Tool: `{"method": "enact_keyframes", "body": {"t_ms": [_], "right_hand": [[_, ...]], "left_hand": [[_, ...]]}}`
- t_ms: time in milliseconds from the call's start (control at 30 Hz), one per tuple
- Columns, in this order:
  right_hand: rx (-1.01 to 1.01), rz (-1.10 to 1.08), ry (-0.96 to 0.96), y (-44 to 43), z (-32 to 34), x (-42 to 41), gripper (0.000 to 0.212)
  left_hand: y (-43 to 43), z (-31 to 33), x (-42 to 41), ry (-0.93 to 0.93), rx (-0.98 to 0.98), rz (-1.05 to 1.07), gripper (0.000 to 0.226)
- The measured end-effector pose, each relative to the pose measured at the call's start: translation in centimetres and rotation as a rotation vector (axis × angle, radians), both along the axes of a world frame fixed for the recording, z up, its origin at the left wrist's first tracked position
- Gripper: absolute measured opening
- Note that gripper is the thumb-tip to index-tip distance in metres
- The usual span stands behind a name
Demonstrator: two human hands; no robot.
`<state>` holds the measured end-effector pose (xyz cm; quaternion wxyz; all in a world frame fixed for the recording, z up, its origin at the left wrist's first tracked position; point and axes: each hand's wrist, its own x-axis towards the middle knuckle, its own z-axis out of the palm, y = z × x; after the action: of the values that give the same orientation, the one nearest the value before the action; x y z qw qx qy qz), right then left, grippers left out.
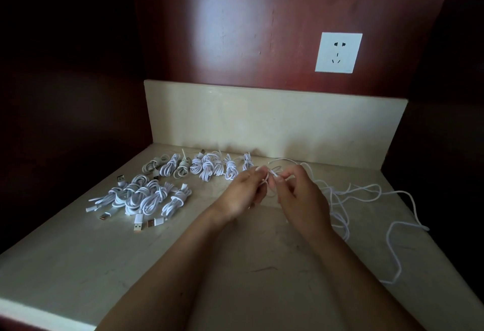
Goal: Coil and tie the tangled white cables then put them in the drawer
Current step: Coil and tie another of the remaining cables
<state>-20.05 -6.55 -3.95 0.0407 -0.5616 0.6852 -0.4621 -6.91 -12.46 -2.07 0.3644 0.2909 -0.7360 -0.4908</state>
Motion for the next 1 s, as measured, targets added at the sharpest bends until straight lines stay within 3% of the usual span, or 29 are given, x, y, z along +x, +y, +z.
{"method": "enact_keyframes", "body": {"t_ms": [167,300,433,567,633,733,867,1000], "right_hand": [[-0.058,-0.024,0.071,0.2,0.1,0.2,0.007],[-0.068,0.03,0.064,0.0,-0.1,0.3,0.002],[-0.035,0.125,0.127,-0.3,-0.5,0.0,0.002],[0.029,0.228,0.276,-0.1,-0.4,0.2,0.016],[0.033,0.24,0.359,-0.1,-0.4,0.3,0.025],[0.133,0.233,0.431,-0.2,-0.7,0.0,0.031],[0.135,0.194,0.399,-0.4,-0.7,-0.5,0.037],[0.058,0.266,0.249,0.1,-0.1,0.3,0.034]], "left_hand": [[-0.8,-1.0,0.1,0.033,-0.131,0.225,0.036],[-1.1,-0.8,0.0,0.143,-0.074,0.268,0.04],[-0.7,-0.1,-0.5,0.482,0.337,0.125,0.043],[-1.4,0.3,-0.4,0.821,0.739,0.156,0.039],[-1.8,0.3,0.0,0.838,0.785,0.236,0.038],[-2.6,0.4,0.9,0.827,0.691,0.338,0.034],[-3.4,0.5,1.7,0.702,0.543,0.461,0.037],[-3.5,0.4,1.3,0.493,0.554,0.482,0.035]]}}
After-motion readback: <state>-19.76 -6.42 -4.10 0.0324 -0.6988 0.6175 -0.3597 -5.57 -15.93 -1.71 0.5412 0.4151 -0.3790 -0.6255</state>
